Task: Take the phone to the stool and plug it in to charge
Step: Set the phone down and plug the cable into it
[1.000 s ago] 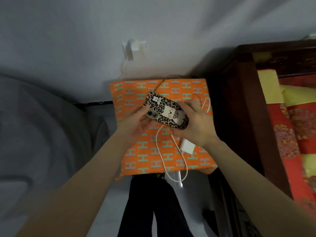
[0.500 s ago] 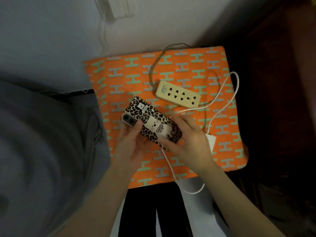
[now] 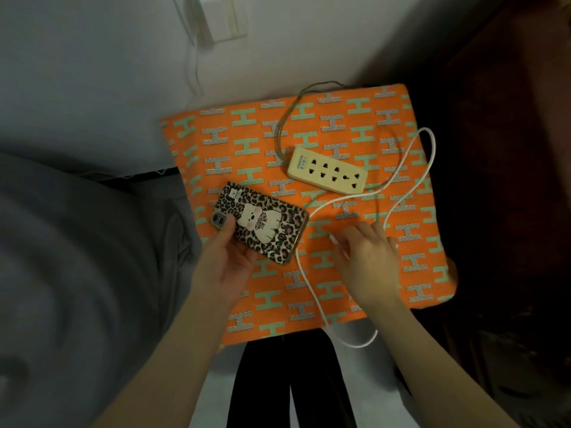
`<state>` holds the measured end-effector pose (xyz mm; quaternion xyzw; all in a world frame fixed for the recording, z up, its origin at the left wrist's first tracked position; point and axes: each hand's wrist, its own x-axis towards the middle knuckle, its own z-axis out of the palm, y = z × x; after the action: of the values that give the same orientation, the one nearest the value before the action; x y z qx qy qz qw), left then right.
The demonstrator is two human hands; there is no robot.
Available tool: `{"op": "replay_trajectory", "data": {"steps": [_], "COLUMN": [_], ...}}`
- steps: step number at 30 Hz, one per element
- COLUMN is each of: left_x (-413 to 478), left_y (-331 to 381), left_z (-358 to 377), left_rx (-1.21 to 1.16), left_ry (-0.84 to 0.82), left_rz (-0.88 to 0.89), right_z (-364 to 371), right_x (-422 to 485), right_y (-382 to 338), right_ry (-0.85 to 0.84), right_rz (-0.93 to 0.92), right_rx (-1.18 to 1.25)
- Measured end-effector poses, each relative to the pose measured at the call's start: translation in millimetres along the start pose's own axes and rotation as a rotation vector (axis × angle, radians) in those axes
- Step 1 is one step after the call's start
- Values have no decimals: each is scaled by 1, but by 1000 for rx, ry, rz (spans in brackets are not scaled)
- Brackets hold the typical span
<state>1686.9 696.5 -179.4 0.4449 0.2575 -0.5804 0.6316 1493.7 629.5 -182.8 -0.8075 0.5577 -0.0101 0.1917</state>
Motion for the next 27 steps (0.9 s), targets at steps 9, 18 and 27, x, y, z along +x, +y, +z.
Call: {"op": "replay_trajectory", "data": {"steps": [9,18,27], "left_x": [-4,-3,-3], "left_y": [-1,-3,-4], "left_z": [-1,-1,2], "left_rx": [-56,-43,36], "left_ry": [8,21,27], "left_rz": [5,24,41], "right_z": [-41,-45,-43], "right_x": [-10,-15,-13], "right_y": [-35,-41,-38], "right_ry": [-110,57,128], "right_rz": [-2,-34,-175], "right_rx": [1062,927,622]}}
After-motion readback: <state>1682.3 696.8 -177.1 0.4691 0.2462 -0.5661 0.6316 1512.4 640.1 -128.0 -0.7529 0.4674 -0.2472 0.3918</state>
